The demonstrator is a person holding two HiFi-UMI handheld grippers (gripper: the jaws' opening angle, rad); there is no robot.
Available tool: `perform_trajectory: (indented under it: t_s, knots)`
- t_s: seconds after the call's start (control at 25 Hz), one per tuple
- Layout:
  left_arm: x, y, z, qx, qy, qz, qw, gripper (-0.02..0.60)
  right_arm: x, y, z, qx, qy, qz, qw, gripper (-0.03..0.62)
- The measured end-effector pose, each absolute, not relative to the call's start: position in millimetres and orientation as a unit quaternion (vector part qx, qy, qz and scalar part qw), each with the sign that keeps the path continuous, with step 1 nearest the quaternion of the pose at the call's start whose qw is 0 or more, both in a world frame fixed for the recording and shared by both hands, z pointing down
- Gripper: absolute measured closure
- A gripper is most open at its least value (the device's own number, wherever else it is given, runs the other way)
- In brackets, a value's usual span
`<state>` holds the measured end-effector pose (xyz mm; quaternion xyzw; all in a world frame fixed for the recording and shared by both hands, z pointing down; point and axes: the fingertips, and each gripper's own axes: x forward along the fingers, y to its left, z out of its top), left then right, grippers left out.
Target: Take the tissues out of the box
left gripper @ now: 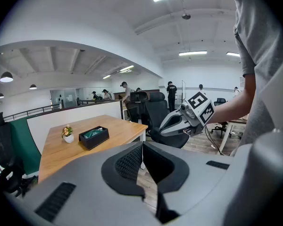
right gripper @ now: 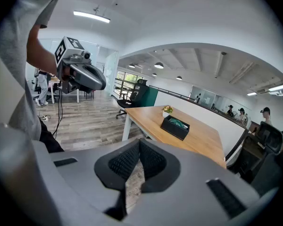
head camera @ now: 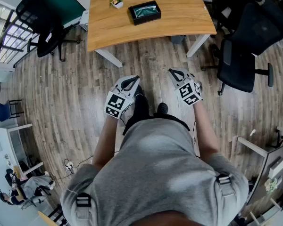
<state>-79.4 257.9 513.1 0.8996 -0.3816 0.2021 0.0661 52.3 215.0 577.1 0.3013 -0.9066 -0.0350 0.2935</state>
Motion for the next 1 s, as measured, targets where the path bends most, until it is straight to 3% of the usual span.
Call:
perform_trajectory:
  t_s: [1.0]
  knots:
    - [-86,263,504,0.904,-0.391,0.164,0.062,0.558,51,223,574,0.313,-0.899,-0.053,0.301,0.588]
